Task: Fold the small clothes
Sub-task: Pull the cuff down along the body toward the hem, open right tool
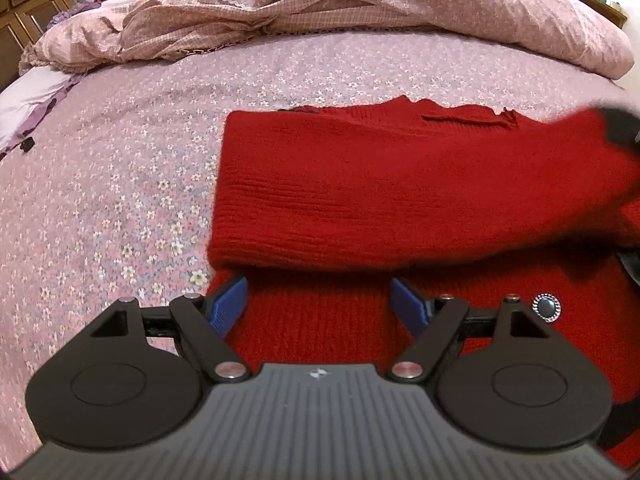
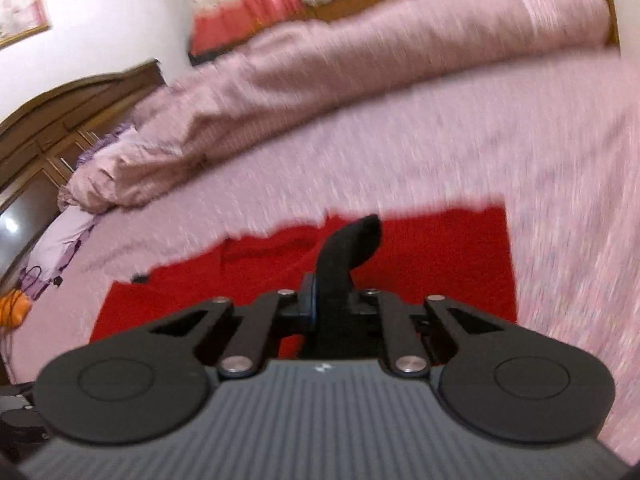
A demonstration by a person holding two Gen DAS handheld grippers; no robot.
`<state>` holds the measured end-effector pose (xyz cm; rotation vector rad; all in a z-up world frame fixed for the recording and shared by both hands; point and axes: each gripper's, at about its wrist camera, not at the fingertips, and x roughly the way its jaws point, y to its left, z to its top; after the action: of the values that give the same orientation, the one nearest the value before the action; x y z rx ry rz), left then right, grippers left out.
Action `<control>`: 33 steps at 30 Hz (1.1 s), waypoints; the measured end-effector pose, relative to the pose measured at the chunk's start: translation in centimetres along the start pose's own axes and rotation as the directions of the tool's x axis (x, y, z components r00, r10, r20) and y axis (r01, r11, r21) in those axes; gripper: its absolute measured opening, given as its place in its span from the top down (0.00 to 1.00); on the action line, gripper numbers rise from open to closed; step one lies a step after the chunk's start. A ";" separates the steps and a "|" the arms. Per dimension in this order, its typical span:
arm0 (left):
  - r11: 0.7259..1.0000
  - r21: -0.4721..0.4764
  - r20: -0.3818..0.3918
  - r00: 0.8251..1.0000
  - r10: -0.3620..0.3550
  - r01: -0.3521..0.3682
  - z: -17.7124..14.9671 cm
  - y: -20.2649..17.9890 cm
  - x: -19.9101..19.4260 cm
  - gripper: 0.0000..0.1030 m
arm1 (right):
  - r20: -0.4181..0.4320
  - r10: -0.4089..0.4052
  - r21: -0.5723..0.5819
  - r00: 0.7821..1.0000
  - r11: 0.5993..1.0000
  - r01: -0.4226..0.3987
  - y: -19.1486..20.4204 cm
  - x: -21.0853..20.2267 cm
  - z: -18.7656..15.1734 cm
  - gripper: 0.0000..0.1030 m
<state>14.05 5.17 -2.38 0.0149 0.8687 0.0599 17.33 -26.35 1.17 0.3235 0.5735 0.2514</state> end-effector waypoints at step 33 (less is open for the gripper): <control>0.999 0.054 0.049 0.999 -0.001 -0.002 4.9 0.5 3.2 0.15 | -0.046 -0.276 -0.216 0.960 0.941 0.261 -0.8 0.1 -1.4 0.72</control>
<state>19.83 5.93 -1.61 0.0666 0.8215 0.0362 16.68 -26.71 -0.28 0.0304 0.6527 0.0582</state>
